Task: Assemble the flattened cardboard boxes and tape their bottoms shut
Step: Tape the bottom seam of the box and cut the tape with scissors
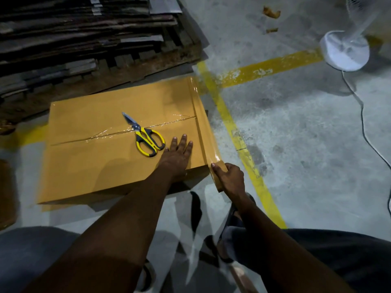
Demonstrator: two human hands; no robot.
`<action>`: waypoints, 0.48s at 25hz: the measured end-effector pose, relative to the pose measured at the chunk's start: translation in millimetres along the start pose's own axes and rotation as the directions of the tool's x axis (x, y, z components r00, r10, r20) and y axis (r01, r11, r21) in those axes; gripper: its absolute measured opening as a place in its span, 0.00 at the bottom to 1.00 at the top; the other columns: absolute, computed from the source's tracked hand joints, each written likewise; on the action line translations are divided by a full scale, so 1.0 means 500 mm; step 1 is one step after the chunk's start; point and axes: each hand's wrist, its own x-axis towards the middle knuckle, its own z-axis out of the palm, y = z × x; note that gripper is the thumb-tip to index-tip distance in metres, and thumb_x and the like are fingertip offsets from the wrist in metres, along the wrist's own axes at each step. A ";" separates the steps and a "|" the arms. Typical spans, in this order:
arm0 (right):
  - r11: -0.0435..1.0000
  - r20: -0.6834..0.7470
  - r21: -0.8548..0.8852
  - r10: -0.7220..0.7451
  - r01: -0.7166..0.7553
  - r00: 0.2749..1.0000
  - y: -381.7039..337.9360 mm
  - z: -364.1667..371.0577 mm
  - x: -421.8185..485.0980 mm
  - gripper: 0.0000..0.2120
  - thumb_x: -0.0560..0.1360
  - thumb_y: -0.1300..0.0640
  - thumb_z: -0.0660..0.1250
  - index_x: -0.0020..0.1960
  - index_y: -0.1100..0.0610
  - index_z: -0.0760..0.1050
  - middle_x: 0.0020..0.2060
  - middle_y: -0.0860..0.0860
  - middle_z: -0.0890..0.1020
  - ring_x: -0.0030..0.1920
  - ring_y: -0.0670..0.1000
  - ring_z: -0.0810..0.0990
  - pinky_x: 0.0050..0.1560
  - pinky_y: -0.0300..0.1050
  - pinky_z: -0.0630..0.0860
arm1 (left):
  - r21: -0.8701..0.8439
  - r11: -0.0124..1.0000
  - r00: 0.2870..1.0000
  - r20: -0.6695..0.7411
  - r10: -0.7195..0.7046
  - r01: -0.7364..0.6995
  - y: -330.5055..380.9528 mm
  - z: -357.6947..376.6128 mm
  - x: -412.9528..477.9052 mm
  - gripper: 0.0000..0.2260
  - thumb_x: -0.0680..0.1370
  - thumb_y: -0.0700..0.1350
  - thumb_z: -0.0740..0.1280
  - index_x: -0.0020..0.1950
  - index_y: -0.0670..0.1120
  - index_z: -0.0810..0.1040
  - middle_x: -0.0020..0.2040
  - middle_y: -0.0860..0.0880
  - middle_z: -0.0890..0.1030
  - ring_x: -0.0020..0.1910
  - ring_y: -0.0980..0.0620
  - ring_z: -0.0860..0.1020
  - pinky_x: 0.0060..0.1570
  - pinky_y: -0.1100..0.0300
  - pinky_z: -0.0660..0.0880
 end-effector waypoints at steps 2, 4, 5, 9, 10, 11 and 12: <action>1.000 0.004 0.002 0.014 -0.014 1.000 0.002 0.005 0.002 0.18 0.75 0.42 0.69 0.35 0.55 0.76 0.28 0.48 0.77 0.32 0.49 0.76 0.31 0.40 0.67 | -0.012 1.000 1.000 -0.008 0.005 -0.005 -0.004 0.004 0.003 0.49 0.74 0.56 0.69 0.77 0.46 0.34 0.76 0.42 0.31 0.76 0.36 0.38 0.72 0.40 0.54; 0.999 0.002 0.025 0.029 -0.029 1.000 0.006 0.008 0.007 0.17 0.75 0.42 0.69 0.36 0.54 0.77 0.28 0.48 0.77 0.33 0.48 0.77 0.31 0.41 0.68 | -0.030 1.000 1.000 0.004 0.006 -0.006 -0.003 0.004 0.004 0.48 0.75 0.55 0.68 0.77 0.46 0.34 0.76 0.43 0.31 0.76 0.36 0.38 0.72 0.40 0.53; 0.999 -0.003 0.036 0.035 -0.035 0.999 0.008 0.009 0.009 0.17 0.75 0.42 0.69 0.36 0.54 0.77 0.29 0.49 0.78 0.33 0.49 0.78 0.32 0.42 0.68 | -0.063 0.998 1.000 0.018 0.006 -0.004 -0.001 0.002 0.005 0.47 0.75 0.55 0.67 0.77 0.47 0.35 0.76 0.44 0.30 0.76 0.36 0.37 0.72 0.39 0.52; 0.997 0.007 0.051 0.066 -0.066 0.998 0.011 0.009 0.016 0.16 0.74 0.42 0.70 0.37 0.54 0.79 0.31 0.50 0.80 0.37 0.52 0.80 0.39 0.45 0.73 | -0.265 0.963 0.999 0.023 -0.037 0.041 0.017 -0.014 0.008 0.41 0.77 0.60 0.62 0.78 0.48 0.39 0.77 0.47 0.32 0.76 0.40 0.36 0.72 0.37 0.46; 0.996 0.023 0.044 0.078 -0.079 0.997 0.011 0.009 0.018 0.16 0.74 0.42 0.70 0.37 0.55 0.79 0.31 0.50 0.80 0.37 0.53 0.80 0.40 0.46 0.74 | -0.306 0.951 0.999 0.024 -0.049 0.054 0.019 -0.017 0.009 0.39 0.78 0.59 0.61 0.79 0.48 0.40 0.77 0.47 0.33 0.76 0.40 0.36 0.72 0.36 0.46; 0.996 0.035 0.035 0.087 -0.088 0.996 0.011 0.008 0.020 0.17 0.74 0.42 0.71 0.37 0.55 0.79 0.32 0.51 0.81 0.38 0.53 0.80 0.41 0.47 0.75 | -0.328 0.943 0.998 0.031 -0.051 0.059 0.020 -0.020 0.009 0.38 0.78 0.57 0.61 0.79 0.49 0.41 0.78 0.48 0.33 0.76 0.40 0.36 0.72 0.36 0.46; 0.995 0.041 0.030 0.095 -0.097 0.995 0.014 0.008 0.022 0.18 0.74 0.41 0.71 0.38 0.57 0.79 0.33 0.53 0.81 0.39 0.54 0.80 0.42 0.48 0.75 | -0.329 0.943 0.998 0.043 -0.046 0.058 0.019 -0.022 0.010 0.37 0.79 0.56 0.61 0.79 0.49 0.42 0.78 0.48 0.34 0.76 0.41 0.36 0.72 0.36 0.46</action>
